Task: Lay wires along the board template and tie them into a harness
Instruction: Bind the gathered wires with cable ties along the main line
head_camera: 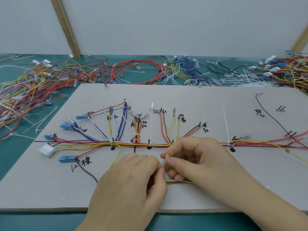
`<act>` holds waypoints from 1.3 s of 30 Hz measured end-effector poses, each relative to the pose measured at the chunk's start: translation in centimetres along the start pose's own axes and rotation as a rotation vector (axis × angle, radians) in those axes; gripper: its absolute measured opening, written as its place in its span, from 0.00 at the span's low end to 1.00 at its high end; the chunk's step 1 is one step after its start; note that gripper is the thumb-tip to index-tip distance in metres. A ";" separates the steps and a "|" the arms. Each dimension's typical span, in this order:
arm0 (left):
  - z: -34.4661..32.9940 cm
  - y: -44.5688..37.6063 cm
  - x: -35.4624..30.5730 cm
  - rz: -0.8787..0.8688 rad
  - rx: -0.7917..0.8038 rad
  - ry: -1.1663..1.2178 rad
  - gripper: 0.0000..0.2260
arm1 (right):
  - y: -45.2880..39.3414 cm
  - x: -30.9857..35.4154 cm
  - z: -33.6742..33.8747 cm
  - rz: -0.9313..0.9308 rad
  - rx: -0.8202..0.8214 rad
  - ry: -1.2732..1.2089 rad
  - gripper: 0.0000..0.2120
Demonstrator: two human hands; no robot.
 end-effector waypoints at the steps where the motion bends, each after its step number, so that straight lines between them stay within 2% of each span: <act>1: 0.0 0.0 0.0 0.004 -0.001 0.000 0.12 | 0.0 0.0 0.0 -0.003 0.001 -0.001 0.12; 12: 0.2 -0.1 -0.1 0.009 0.006 0.002 0.12 | 0.1 -0.3 -0.1 -0.004 -0.008 0.078 0.11; 18: 0.3 0.0 -0.1 -0.011 -0.005 0.018 0.11 | 0.0 -0.2 -0.2 0.048 -0.034 0.220 0.08; 23: 0.3 0.0 -0.2 -0.035 -0.013 0.031 0.11 | 0.0 -0.3 0.0 0.043 0.030 0.049 0.07; 30: 0.4 0.1 -0.3 -0.094 -0.010 0.055 0.10 | 0.0 0.3 0.1 0.069 0.056 0.031 0.04; 34: 0.1 0.3 0.3 -0.020 0.023 0.216 0.06 | 0.0 0.5 0.2 0.078 0.051 -0.012 0.07; 36: 0.1 0.3 0.6 0.011 0.052 0.331 0.07 | 0.0 0.4 0.2 0.087 0.045 -0.056 0.04; 39: 0.2 0.1 0.5 -0.038 0.074 0.339 0.10 | 0.0 0.4 0.2 0.106 0.044 -0.065 0.05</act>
Point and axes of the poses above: each hand's wrist, its own y-axis away from the middle knuckle, its own z-axis out of the back of the hand, x = y × z, the point moved 5 cm from there along -y, towards the middle knuckle, and after that the axes turned 14 degrees about x, right-handed, at the moved point
